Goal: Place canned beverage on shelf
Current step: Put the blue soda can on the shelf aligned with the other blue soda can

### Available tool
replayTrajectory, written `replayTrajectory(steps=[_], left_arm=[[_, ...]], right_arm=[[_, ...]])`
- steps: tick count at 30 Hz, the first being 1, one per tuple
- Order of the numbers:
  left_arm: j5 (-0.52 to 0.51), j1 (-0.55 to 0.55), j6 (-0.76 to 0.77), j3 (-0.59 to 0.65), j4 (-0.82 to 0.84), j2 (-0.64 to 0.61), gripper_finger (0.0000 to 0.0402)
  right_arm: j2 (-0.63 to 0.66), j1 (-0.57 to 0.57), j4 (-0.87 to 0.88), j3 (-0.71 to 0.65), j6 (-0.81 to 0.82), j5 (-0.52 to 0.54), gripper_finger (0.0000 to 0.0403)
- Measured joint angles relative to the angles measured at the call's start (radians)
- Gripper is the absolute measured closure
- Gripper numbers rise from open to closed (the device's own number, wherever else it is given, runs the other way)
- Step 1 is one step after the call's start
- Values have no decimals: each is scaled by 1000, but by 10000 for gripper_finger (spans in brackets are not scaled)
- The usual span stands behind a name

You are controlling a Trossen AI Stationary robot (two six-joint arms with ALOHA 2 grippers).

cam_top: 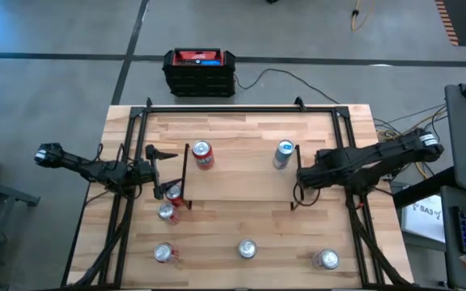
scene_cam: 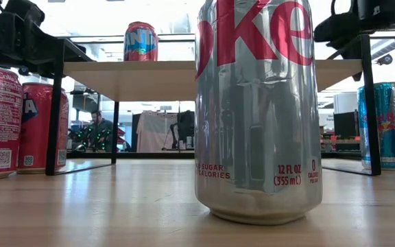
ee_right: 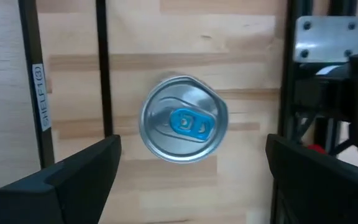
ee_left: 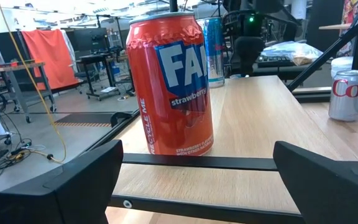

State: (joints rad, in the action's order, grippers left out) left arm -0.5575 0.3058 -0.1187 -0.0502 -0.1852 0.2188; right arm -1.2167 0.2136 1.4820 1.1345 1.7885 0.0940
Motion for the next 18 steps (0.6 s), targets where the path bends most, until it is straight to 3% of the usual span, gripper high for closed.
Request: replayTrajectory(steps=[9, 18], left_arm=[[0, 0, 0, 0, 0, 0, 2], [0, 0, 0, 0, 0, 0, 2]], right_arm=[[80, -85, -89, -89, -101, -52, 19], [89, -95, -147, -134, -131, -68, 19]])
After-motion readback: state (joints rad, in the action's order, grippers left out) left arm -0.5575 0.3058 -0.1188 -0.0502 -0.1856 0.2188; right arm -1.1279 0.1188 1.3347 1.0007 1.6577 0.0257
